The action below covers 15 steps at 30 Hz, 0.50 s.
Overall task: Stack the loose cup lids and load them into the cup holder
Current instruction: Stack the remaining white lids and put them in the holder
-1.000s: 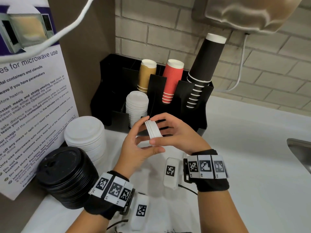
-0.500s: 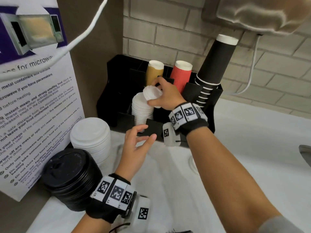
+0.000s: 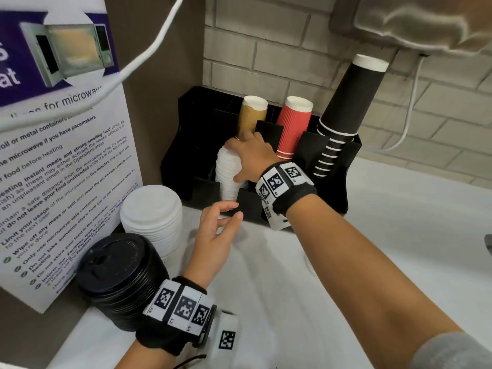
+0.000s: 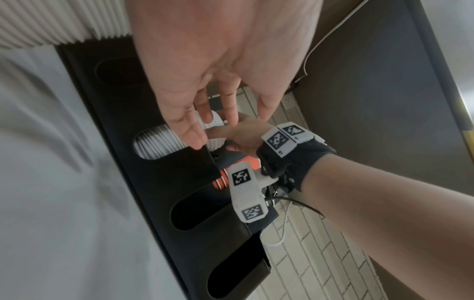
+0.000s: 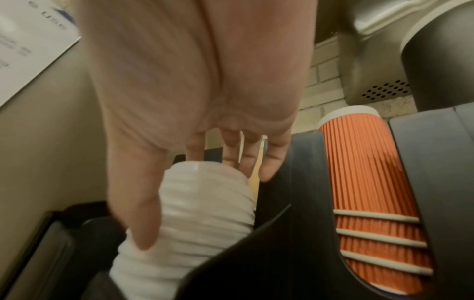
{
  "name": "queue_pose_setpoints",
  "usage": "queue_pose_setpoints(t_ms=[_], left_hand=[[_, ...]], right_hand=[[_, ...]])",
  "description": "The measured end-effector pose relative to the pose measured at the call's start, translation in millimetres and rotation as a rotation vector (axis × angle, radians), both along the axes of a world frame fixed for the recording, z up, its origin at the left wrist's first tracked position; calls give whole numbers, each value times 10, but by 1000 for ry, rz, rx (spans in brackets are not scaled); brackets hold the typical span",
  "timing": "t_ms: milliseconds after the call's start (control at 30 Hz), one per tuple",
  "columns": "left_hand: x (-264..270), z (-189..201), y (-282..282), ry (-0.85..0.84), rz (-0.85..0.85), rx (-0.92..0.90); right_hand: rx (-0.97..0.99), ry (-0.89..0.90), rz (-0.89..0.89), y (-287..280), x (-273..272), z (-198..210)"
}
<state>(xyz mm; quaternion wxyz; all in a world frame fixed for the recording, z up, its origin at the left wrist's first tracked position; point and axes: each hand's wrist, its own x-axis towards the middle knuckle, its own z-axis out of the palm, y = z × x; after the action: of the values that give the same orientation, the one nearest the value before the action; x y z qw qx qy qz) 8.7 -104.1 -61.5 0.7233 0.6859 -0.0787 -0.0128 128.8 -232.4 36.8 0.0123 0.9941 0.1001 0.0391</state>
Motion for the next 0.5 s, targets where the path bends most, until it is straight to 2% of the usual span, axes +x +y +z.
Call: queue_pose_setpoints(t_ms=[167, 300, 367, 433, 500], left_hand=[[-32, 23, -22, 0, -7, -2], [-44, 43, -14, 4, -15, -1], [-41, 46, 1, 1, -12, 0], [-32, 44, 15, 3, -3, 0], [-24, 41, 29, 11, -3, -3]], right_hand=[[-18, -43, 23, 29, -46, -32], [14, -13, 20, 36, -101, -27], [217, -40, 3, -30, -187, 47], [548, -157, -27, -175, -351, 138], [781, -281, -119, -399, -616, 197]])
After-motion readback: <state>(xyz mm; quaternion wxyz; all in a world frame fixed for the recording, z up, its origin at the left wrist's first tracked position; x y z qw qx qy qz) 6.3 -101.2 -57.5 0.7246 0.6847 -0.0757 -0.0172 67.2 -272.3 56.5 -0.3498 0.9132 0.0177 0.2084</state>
